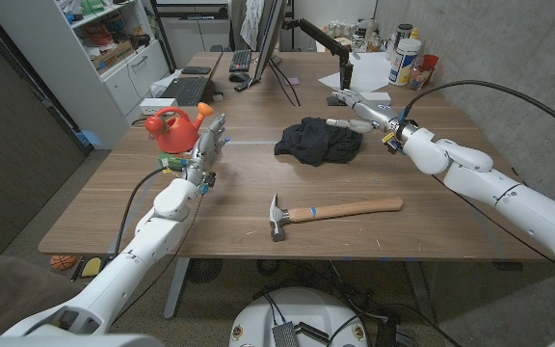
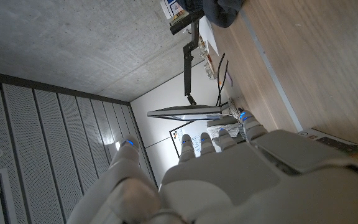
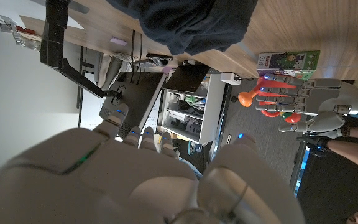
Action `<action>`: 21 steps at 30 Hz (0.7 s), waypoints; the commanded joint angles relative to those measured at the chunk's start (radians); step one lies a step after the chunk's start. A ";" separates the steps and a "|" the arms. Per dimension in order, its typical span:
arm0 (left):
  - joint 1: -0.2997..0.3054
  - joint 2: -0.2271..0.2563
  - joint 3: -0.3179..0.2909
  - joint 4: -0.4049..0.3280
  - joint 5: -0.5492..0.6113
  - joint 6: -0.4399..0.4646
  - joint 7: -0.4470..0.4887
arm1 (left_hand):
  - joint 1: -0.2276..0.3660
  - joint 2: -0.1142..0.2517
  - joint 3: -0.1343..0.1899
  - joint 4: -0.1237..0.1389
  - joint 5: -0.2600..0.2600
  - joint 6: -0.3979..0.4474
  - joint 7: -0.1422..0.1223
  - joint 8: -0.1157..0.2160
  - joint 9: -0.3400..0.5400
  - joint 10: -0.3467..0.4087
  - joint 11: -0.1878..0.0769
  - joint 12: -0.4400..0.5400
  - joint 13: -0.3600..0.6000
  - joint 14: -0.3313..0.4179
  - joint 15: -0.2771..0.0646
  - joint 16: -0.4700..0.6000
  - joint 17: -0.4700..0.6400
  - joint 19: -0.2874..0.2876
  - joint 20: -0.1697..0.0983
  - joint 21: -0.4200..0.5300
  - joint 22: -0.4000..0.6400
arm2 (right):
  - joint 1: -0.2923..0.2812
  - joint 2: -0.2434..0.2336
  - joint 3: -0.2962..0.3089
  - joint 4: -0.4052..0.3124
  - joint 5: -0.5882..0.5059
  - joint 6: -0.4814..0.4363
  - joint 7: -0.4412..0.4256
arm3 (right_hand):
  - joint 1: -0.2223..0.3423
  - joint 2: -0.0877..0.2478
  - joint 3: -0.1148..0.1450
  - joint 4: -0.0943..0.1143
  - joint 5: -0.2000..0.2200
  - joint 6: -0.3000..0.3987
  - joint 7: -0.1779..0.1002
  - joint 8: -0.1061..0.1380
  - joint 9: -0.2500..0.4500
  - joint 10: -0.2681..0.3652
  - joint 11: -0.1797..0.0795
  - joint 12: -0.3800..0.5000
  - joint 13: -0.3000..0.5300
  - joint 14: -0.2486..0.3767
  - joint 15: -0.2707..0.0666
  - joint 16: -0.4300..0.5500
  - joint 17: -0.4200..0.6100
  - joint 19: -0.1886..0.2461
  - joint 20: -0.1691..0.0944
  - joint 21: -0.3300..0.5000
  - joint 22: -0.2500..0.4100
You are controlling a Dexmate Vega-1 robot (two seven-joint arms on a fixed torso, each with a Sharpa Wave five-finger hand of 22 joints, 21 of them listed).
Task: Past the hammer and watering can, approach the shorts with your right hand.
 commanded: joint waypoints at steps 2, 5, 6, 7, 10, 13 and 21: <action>0.018 0.011 -0.009 -0.018 -0.006 0.005 0.010 | 0.001 -0.006 -0.001 0.000 0.005 0.000 -0.001 0.001 0.003 -0.005 -0.004 0.007 -0.001 -0.017 0.004 0.005 0.003 -0.008 0.005 0.004 0.000 | 0.049 0.025 -0.033 0.040 -0.057 0.052 0.022 | 0.004 -0.008 -0.007 0.000 0.000 -0.006 -0.006 0.002 0.004 -0.006 -0.007 0.000 0.002 -0.015 -0.007 0.007 0.002 -0.011 0.004 0.005 0.003; 0.018 0.012 -0.009 -0.018 -0.008 0.005 0.005 | 0.001 -0.006 -0.001 0.000 0.005 0.000 -0.004 0.001 0.003 -0.005 -0.005 0.007 -0.001 -0.017 0.002 0.005 0.003 -0.008 0.005 0.004 0.000 | 0.066 0.035 -0.044 0.057 -0.070 0.061 0.026 | 0.002 -0.009 -0.008 0.000 0.000 -0.006 -0.006 0.002 0.004 -0.009 -0.008 0.000 0.002 -0.018 -0.006 0.006 0.002 -0.012 0.003 0.005 0.003; 0.018 0.012 -0.009 -0.018 -0.009 0.005 0.004 | 0.001 -0.006 -0.001 0.000 0.005 0.000 -0.004 0.001 0.003 -0.005 -0.004 0.007 -0.001 -0.017 0.002 0.005 0.003 -0.008 0.005 0.004 0.000 | 0.067 0.036 -0.045 0.059 -0.070 0.063 0.026 | 0.001 -0.009 -0.009 0.001 0.000 -0.006 -0.006 0.003 0.004 -0.010 -0.008 0.000 0.002 -0.018 -0.006 0.006 0.003 -0.012 0.003 0.005 0.003; 0.018 0.012 -0.009 -0.018 -0.009 0.005 0.004 | 0.001 -0.006 -0.001 0.000 0.005 0.000 -0.004 0.001 0.003 -0.005 -0.004 0.007 -0.001 -0.017 0.002 0.005 0.003 -0.008 0.005 0.004 0.000 | 0.067 0.036 -0.045 0.059 -0.070 0.064 0.026 | 0.001 -0.009 -0.009 0.001 0.000 -0.006 -0.007 0.002 0.004 -0.010 -0.007 0.000 0.002 -0.018 -0.006 0.006 0.003 -0.012 0.003 0.005 0.003; 0.018 0.015 -0.010 -0.019 -0.010 0.006 0.000 | 0.001 -0.006 -0.001 0.000 0.005 0.001 -0.003 0.001 0.003 -0.005 -0.003 0.007 -0.001 -0.017 0.002 0.005 0.003 -0.008 0.005 0.004 0.000 | 0.081 0.044 -0.056 0.072 -0.083 0.072 0.031 | 0.000 -0.010 -0.010 0.001 0.000 -0.007 -0.009 0.003 0.004 -0.011 -0.008 0.000 0.002 -0.019 -0.006 0.006 0.003 -0.013 0.003 0.005 0.003; 0.017 0.017 -0.012 -0.016 -0.012 0.005 -0.003 | 0.001 -0.006 -0.001 0.000 0.005 0.000 -0.003 0.001 0.003 -0.005 -0.003 0.007 -0.001 -0.017 0.003 0.006 0.003 -0.008 0.005 0.004 0.000 | 0.097 0.051 -0.068 0.085 -0.098 0.080 0.036 | -0.002 -0.012 -0.011 0.001 0.000 -0.008 -0.011 0.002 0.005 -0.014 -0.010 -0.001 0.003 -0.020 -0.007 0.006 0.003 -0.012 0.002 0.006 0.003; 0.008 0.019 -0.017 0.000 -0.018 0.001 -0.020 | 0.001 -0.006 -0.001 0.000 0.005 0.000 -0.004 0.001 0.003 -0.006 -0.003 0.008 -0.001 -0.018 0.003 0.006 0.003 -0.007 0.005 0.006 0.000 | 0.135 0.078 -0.091 0.128 -0.115 0.095 0.037 | -0.007 -0.016 -0.016 0.003 -0.001 -0.010 -0.012 0.002 0.005 -0.016 -0.011 -0.001 0.003 -0.020 -0.010 0.007 0.004 -0.013 0.002 0.006 0.003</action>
